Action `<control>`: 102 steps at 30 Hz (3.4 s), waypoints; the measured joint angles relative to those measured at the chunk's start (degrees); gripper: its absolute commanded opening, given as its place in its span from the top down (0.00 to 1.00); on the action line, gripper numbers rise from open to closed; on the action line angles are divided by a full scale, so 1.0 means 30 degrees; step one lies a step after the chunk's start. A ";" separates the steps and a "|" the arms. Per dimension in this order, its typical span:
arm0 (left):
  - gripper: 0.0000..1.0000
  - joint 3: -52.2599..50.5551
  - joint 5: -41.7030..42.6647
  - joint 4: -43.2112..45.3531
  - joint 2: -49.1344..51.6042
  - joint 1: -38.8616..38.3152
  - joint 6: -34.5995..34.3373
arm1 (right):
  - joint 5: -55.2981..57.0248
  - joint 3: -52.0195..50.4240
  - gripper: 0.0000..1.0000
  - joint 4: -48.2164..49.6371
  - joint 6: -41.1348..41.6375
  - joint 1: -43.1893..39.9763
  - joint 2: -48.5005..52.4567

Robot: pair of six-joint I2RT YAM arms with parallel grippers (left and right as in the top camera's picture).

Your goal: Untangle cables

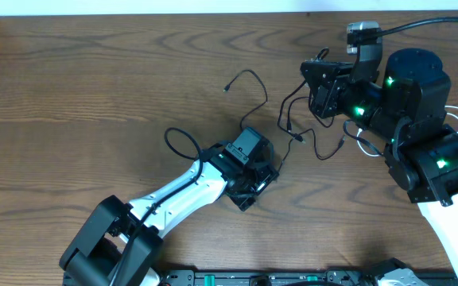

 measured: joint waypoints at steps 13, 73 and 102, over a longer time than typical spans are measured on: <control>0.26 0.0000 -0.2339 0.0408 0.0000 0.0277 -0.0066 | 0.0000 0.0000 0.99 -0.0146 0.0044 0.0000 0.0000; 0.92 -0.0036 -0.7905 -0.7002 0.1384 0.5617 0.4707 | 0.7526 -0.0007 0.99 -0.7570 0.0780 -1.6065 0.0204; 0.93 -0.0036 -0.3912 -0.0291 -0.6149 0.5544 1.5110 | -0.3526 -0.0007 0.15 -0.4626 -0.2798 -1.9496 0.3636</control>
